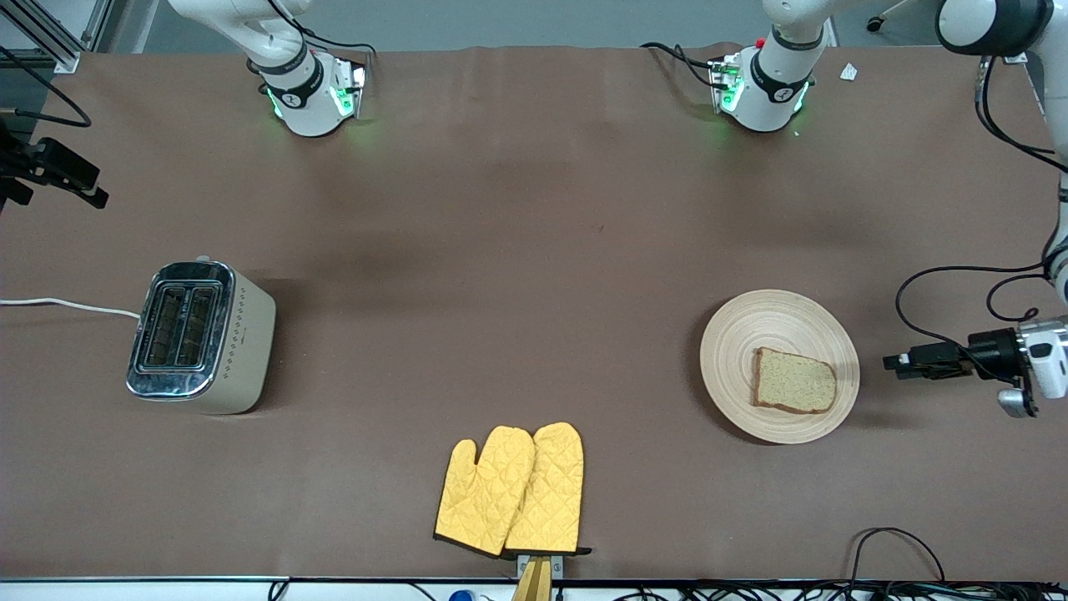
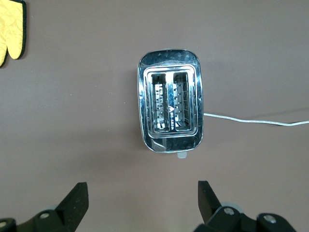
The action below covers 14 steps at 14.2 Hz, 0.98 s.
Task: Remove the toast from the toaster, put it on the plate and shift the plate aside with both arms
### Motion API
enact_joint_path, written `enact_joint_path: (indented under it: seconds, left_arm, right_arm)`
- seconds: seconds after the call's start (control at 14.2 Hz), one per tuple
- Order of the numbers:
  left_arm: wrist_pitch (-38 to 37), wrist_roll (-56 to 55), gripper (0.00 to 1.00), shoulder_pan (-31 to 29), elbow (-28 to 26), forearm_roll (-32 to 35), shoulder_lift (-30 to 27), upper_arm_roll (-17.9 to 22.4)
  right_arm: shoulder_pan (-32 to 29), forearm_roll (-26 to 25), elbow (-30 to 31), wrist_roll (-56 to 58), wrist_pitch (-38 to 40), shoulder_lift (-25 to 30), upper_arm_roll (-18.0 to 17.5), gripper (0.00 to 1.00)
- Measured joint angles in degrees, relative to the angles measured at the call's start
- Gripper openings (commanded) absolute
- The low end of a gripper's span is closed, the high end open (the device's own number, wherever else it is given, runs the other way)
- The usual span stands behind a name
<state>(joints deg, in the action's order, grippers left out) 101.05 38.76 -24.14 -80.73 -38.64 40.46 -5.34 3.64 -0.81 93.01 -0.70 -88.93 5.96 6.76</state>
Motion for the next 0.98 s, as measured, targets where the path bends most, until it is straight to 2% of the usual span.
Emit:
enact_joint_path:
  seconds: [0.56,0.77,0.98]
  left_arm:
    - [-2.0,-29.0,1.00,12.7,0.7,18.9,-19.1,-0.4]
    - [-3.7,-39.8,1.00,19.3,0.6,27.6,-23.6,-0.5]
    - [-4.6,-43.4,1.00,24.9,0.3,35.6,-27.4,-0.4]
  right_arm:
    - [0.0,0.0,-0.1,0.0,0.1,0.0,-0.1,1.00]
    - [0.0,0.0,-0.1,0.0,0.1,0.0,-0.1,1.00]
    - [0.0,0.0,-0.1,0.0,0.1,0.0,-0.2,1.00]
